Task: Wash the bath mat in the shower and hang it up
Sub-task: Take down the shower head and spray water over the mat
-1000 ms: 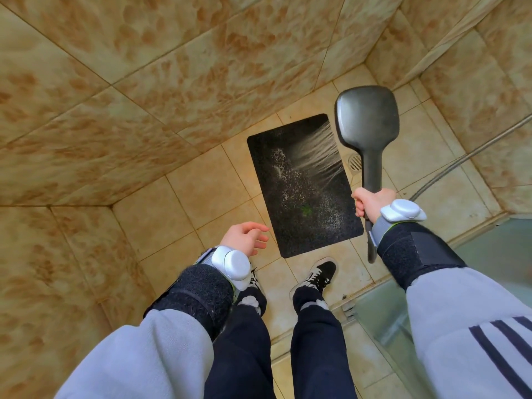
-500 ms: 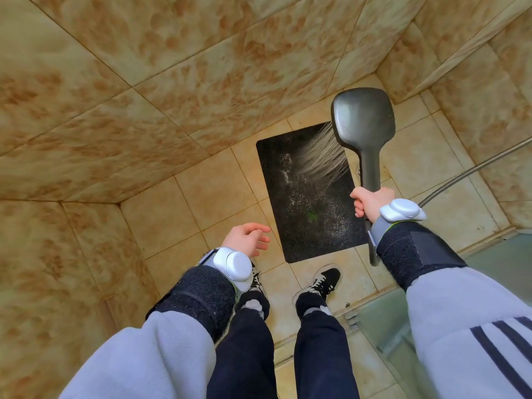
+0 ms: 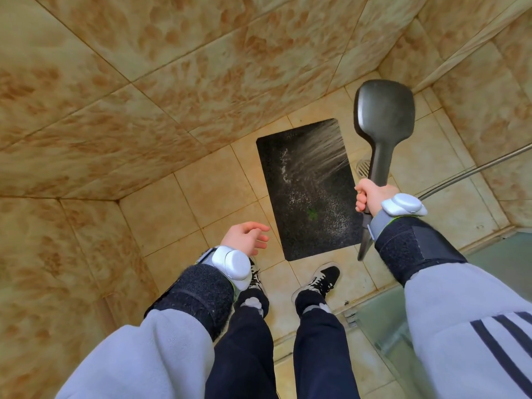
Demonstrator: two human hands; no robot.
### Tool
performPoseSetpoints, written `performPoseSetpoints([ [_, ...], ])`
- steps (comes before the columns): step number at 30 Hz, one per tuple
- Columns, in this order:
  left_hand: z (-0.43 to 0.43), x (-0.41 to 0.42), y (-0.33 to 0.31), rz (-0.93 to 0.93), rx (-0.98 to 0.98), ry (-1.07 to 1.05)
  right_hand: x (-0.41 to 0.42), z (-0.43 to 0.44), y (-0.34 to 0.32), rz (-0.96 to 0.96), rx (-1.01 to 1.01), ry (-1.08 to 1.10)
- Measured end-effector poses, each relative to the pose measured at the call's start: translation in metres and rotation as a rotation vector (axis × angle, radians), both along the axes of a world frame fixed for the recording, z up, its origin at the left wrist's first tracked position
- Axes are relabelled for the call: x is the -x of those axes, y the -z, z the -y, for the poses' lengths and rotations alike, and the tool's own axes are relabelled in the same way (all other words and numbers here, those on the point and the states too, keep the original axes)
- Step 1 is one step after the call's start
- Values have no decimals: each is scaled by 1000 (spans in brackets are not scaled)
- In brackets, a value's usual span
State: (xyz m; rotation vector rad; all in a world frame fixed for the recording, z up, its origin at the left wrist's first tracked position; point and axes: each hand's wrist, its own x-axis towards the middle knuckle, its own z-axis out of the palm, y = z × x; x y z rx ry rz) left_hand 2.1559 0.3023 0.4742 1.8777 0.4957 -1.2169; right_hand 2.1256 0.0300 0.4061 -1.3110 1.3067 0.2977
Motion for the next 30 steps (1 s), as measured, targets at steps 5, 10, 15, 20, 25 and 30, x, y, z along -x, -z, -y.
performPoseSetpoints([
  [5, 2, -2, 1, -8, 3, 8, 7, -2, 6, -16, 7, -2],
  [10, 4, -1, 1, -8, 5, 5, 4, -8, -2, -3, 31, 7],
  [15, 4, 2, 2, 3, -2, 6, -2, -14, -8, 106, -4, 60],
  [20, 5, 2, 1, 5, -1, 10, -7, -12, -10, 146, -15, 74],
  [25, 5, 2, 1, -3, 3, -5, -6, -7, -8, 146, -31, 44],
  [30, 5, 4, 3, -7, 7, 11, 1, -8, -12, 106, -3, 23],
])
